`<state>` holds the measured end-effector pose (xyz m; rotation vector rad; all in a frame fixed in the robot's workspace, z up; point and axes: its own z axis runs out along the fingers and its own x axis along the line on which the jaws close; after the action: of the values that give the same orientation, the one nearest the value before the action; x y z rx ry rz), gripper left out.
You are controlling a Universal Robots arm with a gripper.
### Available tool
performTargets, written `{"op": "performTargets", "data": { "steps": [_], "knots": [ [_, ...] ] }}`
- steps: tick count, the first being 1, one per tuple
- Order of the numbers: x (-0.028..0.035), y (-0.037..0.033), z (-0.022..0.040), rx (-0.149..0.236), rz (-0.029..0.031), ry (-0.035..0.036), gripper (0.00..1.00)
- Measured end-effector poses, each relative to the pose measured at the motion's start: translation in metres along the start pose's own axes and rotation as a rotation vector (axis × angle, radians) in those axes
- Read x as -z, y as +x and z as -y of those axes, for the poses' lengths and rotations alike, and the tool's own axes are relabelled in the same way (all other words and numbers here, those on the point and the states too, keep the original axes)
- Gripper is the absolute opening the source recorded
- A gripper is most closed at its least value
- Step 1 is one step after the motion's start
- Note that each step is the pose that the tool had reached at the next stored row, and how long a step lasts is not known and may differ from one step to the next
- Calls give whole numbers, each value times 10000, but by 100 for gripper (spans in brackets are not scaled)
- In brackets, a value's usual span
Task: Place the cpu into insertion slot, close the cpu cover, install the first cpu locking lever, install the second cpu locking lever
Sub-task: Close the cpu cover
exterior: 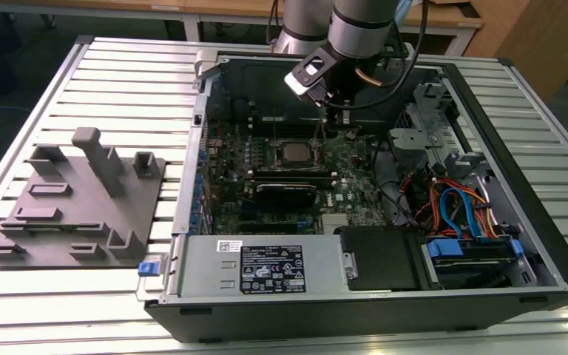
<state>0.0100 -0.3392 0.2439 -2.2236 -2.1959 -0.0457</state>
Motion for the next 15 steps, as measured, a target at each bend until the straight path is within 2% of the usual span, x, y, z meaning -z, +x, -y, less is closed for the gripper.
{"op": "performTargets", "data": {
  "steps": [9,15],
  "knots": [
    [2,-1,88,-1,-15,0,11],
    [2,-1,94,0,-13,1,11]
  ]
}}
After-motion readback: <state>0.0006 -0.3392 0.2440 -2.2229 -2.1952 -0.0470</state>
